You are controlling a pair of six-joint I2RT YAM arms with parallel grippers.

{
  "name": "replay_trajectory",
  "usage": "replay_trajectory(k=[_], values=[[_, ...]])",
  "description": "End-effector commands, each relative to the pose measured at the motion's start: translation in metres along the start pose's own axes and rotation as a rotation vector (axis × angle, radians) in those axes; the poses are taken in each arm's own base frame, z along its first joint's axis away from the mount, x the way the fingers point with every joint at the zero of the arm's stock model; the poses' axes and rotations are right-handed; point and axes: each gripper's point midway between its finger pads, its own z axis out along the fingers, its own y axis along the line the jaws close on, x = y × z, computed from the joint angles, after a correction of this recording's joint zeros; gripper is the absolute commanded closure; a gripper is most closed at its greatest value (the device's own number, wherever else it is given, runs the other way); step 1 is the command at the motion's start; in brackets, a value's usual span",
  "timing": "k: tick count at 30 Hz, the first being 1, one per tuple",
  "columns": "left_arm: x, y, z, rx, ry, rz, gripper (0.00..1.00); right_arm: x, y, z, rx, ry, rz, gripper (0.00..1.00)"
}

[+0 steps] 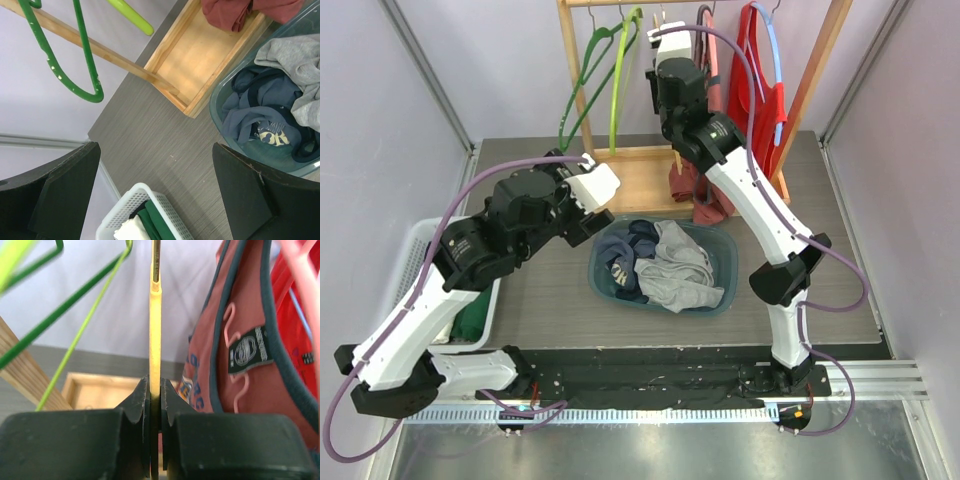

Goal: Remove the tank top from the hanger
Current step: Place the hanger at the clothesline.

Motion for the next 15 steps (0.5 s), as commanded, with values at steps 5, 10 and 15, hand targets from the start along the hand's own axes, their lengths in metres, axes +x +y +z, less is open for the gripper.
replay_trajectory(k=[5,10,15], values=[[0.008,0.004,-0.006,-0.035,-0.013,-0.026,0.0,-0.071,-0.014,0.004,-0.021,-0.243,0.127,0.99],[0.011,0.004,-0.009,-0.038,-0.012,-0.024,0.0,-0.068,-0.015,0.017,-0.023,-0.253,0.118,0.99],[0.014,0.003,-0.011,-0.036,-0.008,-0.026,0.0,-0.066,-0.013,0.028,-0.034,-0.272,0.116,0.99]])
